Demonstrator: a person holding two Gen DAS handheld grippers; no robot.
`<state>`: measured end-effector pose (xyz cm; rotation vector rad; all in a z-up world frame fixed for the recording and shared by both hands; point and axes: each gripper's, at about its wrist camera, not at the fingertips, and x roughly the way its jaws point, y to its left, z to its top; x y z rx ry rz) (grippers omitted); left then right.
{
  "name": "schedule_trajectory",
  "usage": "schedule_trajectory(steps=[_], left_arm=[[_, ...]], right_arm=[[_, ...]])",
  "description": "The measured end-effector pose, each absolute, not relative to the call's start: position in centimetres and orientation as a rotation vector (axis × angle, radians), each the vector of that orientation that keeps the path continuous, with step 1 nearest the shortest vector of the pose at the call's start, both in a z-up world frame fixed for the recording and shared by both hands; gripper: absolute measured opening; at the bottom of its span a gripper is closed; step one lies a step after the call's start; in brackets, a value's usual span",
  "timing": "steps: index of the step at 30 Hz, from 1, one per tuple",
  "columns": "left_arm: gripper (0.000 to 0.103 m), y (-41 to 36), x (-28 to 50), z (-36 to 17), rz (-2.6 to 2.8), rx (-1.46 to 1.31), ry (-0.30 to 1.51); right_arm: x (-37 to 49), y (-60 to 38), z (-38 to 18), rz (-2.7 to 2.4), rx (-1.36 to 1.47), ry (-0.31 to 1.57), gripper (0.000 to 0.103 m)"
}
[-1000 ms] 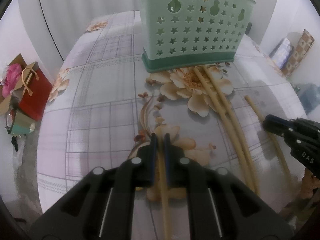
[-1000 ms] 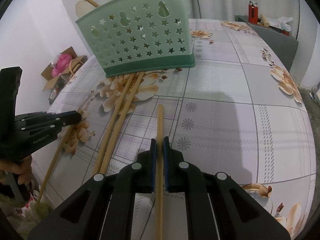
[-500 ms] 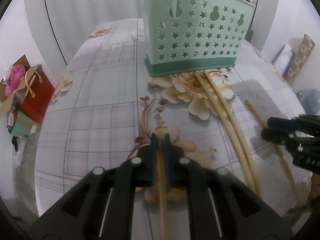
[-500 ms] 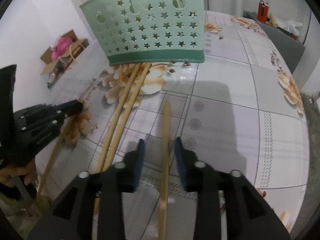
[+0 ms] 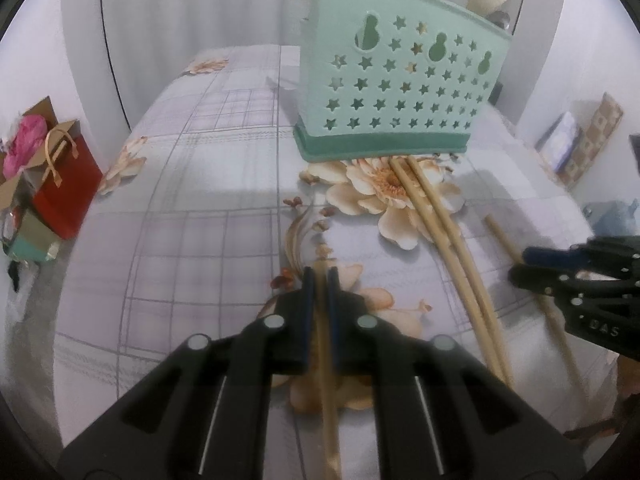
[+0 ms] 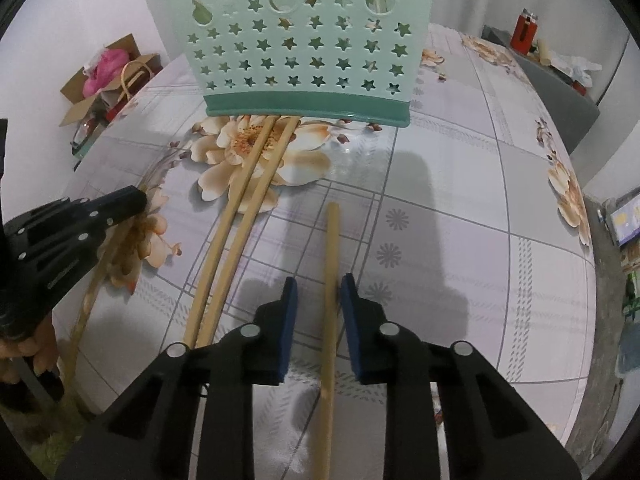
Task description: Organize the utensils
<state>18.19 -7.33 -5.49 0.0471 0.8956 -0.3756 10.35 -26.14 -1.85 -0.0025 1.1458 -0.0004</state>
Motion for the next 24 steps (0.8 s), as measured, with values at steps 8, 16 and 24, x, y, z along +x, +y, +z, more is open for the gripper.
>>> schedule_trajectory(steps=[8, 16, 24], left_arm=[[0.004, -4.5, 17.2, -2.3, -0.399, -0.069, 0.813], [0.004, -2.9, 16.0, 0.1, -0.422, -0.14, 0.737], [0.004, -1.0, 14.1, 3.4, -0.433, -0.189, 0.655]], right_arm=[[11.1, -24.9, -1.9, -0.028, -0.015, 1.179, 0.008], [11.1, -24.2, -1.9, -0.049, -0.018, 1.159, 0.007], [10.2, -23.5, 0.0, -0.023, -0.012, 1.015, 0.007]])
